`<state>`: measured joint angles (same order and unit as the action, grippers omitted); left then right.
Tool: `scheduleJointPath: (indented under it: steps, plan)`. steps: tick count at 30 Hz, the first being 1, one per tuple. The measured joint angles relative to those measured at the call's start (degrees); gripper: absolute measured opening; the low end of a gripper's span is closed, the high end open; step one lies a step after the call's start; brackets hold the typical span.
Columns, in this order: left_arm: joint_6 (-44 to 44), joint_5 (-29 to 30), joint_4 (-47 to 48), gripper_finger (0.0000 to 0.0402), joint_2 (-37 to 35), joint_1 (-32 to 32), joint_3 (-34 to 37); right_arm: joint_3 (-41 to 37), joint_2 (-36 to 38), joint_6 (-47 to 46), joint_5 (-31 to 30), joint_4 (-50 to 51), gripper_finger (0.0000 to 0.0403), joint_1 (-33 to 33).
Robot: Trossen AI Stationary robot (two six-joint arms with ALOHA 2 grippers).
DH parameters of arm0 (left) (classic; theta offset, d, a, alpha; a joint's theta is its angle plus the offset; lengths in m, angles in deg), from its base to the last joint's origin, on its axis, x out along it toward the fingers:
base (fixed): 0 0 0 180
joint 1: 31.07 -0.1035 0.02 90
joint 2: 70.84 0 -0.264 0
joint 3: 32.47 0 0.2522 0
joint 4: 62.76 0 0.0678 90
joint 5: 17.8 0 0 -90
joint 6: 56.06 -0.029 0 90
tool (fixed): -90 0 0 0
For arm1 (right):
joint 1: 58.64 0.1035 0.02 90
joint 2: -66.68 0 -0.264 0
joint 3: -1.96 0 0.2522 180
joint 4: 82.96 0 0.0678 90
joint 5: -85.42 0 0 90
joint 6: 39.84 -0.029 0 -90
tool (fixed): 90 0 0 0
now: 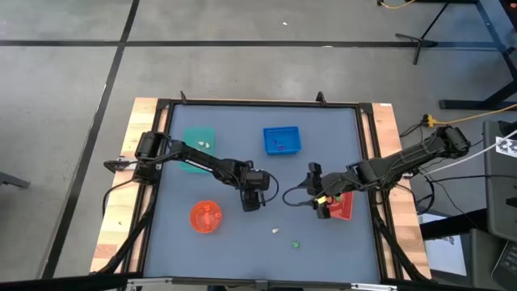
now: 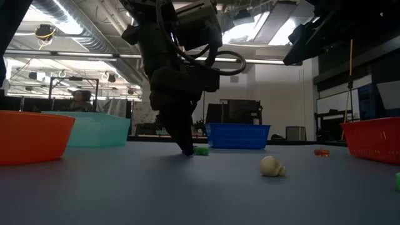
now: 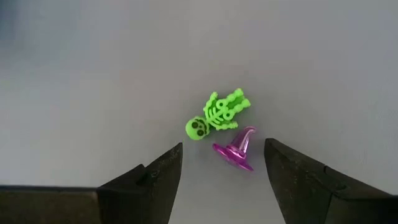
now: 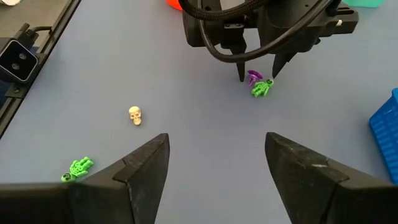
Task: Sort Halloween decoration
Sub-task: Put the purple hat toy into the blue bin
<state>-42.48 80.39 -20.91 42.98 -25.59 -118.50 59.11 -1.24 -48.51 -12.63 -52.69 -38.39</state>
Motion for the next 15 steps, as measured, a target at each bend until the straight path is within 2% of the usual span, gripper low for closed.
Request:
scheduleJointPath:
  steps: [11, 15]
  plan:
    - [0.0, 0.0, -0.2, 0.0212, 0.0, 0.0, 0.0, 0.0, 0.0, 0.0, 0.0, 0.0, 0.0264, 0.0]
    - [0.0, 0.0, -0.3, 0.0200, 0.0, 0.0, 0.0, 0.0, 0.0, 0.0, 0.0, 0.0, 0.0264, 0.0]
